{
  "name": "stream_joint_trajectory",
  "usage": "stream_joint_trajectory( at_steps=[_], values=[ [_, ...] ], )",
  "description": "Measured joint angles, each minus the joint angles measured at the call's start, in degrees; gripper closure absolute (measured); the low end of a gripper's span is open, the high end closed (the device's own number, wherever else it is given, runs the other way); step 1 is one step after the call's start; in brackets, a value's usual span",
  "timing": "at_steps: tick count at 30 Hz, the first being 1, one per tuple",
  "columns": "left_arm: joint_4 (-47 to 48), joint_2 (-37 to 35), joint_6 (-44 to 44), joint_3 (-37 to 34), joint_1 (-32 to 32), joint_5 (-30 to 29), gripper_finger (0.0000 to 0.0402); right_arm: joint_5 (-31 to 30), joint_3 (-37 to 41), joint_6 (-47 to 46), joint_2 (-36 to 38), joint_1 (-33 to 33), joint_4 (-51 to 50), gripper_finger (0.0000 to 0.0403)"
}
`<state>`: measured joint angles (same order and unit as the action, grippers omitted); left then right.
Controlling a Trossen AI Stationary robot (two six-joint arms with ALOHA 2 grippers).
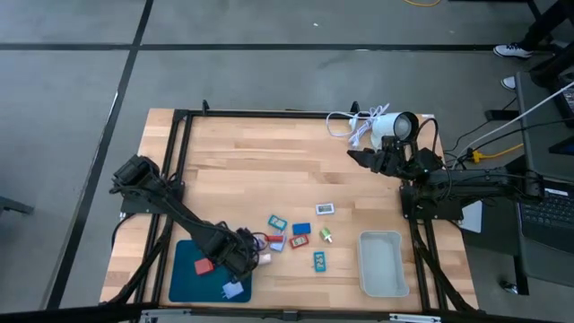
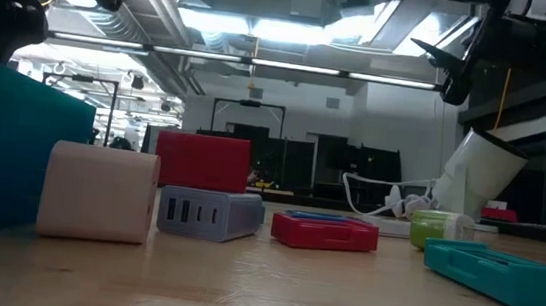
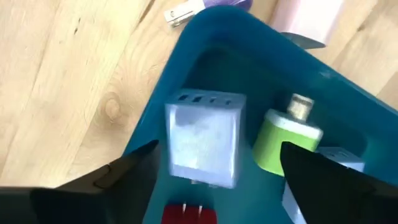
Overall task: Pick & Place Office items
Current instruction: Put the pink charger adapter into the blue bin
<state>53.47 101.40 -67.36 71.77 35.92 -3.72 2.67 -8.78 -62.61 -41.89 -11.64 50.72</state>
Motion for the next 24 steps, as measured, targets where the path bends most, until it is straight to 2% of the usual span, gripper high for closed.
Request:
stream_joint_trajectory(
  at_steps=[5,12,16,19,24],
  values=[
    [-1.3,-1.1,-0.7,0.1,-0.1,0.4,0.0066,-0.1,0.0,0.0,0.0,0.0,0.0,0.0119],
    [-2.3,-6.9,0.4,6.1,-2.8,-11.1,0.0075,-0.1,0.0,0.0,0.0,0.0,0.0,0.0119],
    [-2.3,-7.3,9.0,11.1,-5.9,-14.5,0.0081,1.6,0.0,0.1,0.0,0.0,0.0,0.0119],
    [-2.5,-4.8,15.7,13.9,-9.6,-11.9,0.0089,3.5,0.0,-0.2,0.0,0.0,0.0,0.0119],
    [-1.8,2.8,22.9,15.9,-15.1,-0.9,0.0100,6.4,0.0,-0.7,0.0,0.0,0.0,0.0119]
  ],
)
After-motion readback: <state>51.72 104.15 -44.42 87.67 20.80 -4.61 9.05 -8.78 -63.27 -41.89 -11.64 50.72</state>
